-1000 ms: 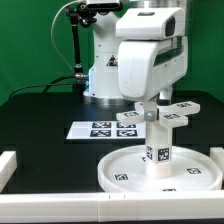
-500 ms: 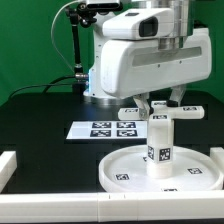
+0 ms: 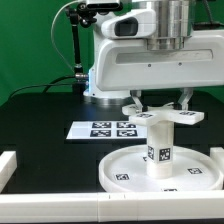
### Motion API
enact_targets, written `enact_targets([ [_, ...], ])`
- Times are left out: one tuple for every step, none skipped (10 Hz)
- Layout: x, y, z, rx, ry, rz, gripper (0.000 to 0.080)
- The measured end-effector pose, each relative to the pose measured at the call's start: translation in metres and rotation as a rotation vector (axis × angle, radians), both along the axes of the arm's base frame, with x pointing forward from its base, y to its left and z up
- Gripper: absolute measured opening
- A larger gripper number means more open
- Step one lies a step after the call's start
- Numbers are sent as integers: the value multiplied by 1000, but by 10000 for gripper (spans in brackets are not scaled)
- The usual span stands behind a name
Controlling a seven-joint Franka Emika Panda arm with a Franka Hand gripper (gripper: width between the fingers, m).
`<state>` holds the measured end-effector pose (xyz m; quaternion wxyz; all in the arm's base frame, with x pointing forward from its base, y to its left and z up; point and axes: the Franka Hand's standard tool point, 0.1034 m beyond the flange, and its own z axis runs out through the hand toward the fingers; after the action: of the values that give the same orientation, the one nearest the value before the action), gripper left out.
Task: Assemble round table
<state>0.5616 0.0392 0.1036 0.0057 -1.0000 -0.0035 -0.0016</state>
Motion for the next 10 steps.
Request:
enact_targets([
  [0,0,0,0,1,-35,442],
  [0,0,0,1,2,-108,442],
  [0,0,0,3,2,-158,442],
  [0,1,0,7,4,-233,442],
  [0,1,0,7,4,-272,442],
  [0,1,0,19,6,-412,442],
  [0,1,-1,21,9,-513,442],
  [-1,2,-1,27,15,-677,442],
  [-1,2,-1,33,19,-765,442],
  [-1,2,-1,40,23,-872,442],
])
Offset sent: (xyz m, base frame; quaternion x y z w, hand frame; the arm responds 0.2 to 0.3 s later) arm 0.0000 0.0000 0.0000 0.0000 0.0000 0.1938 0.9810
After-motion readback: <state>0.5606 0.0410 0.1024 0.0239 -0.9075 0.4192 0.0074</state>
